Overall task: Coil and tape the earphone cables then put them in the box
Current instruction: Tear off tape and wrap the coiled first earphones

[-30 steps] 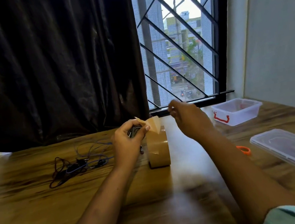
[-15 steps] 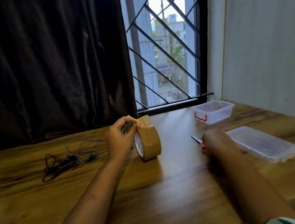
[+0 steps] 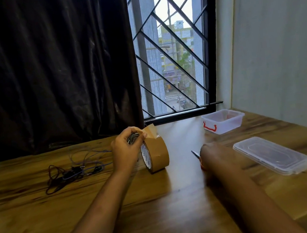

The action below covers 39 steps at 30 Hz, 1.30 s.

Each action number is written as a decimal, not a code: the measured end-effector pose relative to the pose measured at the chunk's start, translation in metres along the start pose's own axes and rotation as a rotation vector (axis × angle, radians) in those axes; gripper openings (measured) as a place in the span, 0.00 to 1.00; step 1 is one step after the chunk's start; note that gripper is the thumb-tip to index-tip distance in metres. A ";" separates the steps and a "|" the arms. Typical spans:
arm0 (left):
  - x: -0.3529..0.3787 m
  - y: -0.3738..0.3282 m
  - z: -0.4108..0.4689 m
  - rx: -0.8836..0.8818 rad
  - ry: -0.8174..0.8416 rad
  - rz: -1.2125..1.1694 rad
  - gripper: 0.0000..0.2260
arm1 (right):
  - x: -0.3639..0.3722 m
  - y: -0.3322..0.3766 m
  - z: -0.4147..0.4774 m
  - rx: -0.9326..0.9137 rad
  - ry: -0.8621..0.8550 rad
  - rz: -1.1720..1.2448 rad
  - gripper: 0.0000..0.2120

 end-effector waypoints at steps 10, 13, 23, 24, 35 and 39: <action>0.001 0.002 0.000 -0.040 -0.003 -0.016 0.03 | -0.001 0.006 -0.006 -0.158 -0.031 -0.046 0.05; 0.001 0.001 0.001 -0.077 0.004 -0.044 0.05 | 0.007 0.014 0.000 -0.189 -0.012 -0.107 0.08; 0.002 -0.001 0.000 -0.206 -0.016 -0.113 0.09 | -0.020 0.007 0.001 -0.292 0.053 0.526 0.09; 0.001 0.000 0.000 -0.220 -0.013 -0.112 0.07 | -0.030 0.005 -0.002 -0.330 0.126 0.675 0.09; 0.004 -0.005 0.001 -0.248 0.016 -0.194 0.10 | -0.091 0.004 0.009 -0.515 0.367 0.599 0.19; 0.005 -0.007 0.002 -0.242 0.029 -0.220 0.10 | -0.102 0.009 0.014 -0.505 0.312 0.587 0.21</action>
Point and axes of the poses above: each hand's wrist, its own z-axis towards the middle knuckle, its own x-axis out of the palm, y = z × x, the point moved 3 cm from there along z, towards the middle knuckle, and after that the axes turned 10 degrees about -z, right-handed, at the moved point
